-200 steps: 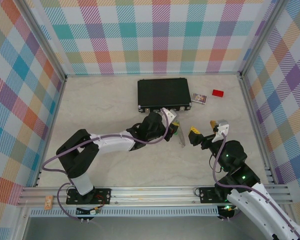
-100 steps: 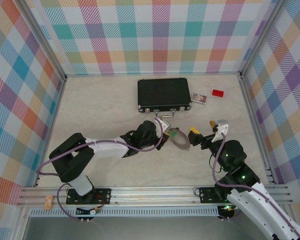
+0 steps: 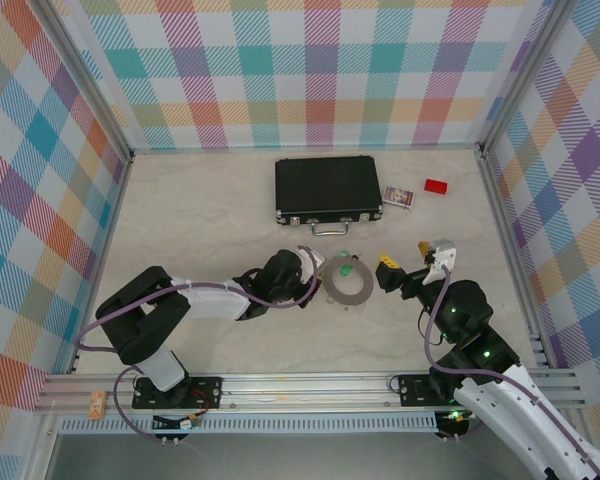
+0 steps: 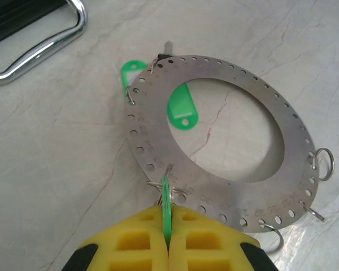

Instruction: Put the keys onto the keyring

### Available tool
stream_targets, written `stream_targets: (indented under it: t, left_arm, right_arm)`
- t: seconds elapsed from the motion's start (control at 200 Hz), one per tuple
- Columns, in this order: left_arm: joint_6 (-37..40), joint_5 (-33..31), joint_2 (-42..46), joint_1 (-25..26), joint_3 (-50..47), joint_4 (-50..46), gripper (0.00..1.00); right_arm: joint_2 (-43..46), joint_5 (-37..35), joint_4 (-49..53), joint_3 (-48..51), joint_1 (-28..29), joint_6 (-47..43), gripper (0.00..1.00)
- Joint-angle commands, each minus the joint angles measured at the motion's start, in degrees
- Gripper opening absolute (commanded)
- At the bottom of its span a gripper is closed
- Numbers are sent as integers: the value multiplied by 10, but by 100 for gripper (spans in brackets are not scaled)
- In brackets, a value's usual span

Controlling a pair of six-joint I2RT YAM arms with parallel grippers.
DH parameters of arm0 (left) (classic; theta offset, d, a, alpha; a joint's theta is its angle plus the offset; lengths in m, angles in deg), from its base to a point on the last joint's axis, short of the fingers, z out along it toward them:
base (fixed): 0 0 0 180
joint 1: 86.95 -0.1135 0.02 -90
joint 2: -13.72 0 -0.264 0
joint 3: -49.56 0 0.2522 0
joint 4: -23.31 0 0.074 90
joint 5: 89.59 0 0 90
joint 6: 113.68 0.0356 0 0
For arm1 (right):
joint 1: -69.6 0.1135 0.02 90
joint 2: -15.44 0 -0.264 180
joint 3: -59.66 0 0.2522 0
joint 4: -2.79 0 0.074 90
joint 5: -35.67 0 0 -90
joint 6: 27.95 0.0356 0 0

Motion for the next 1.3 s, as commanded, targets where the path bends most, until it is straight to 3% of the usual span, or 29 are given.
stream_targets:
  t: [0.0,0.3,0.86,0.91,1.17,1.295]
  left_arm:
    - [7,-13,5,-11,-17,16,0]
    - [-18,-29,-3,-16,-60,46,0]
    - [-29,-65,6,-18,-83,7,0]
    - [-30,-64,7,-19,-83,3,9]
    - [-39,-70,25,-20,-92,-5,12]
    - [-46,-72,54,-21,-102,-17,24]
  right_arm:
    - [0,4,-13,2,-4,0,99]
    - [0,3,-14,3,-4,1,99]
    - [-6,19,-18,3,-4,2,99]
    - [-8,19,-18,3,-4,2,99]
    - [-11,20,-19,2,-4,2,99]
    - [-15,22,-20,2,-4,2,99]
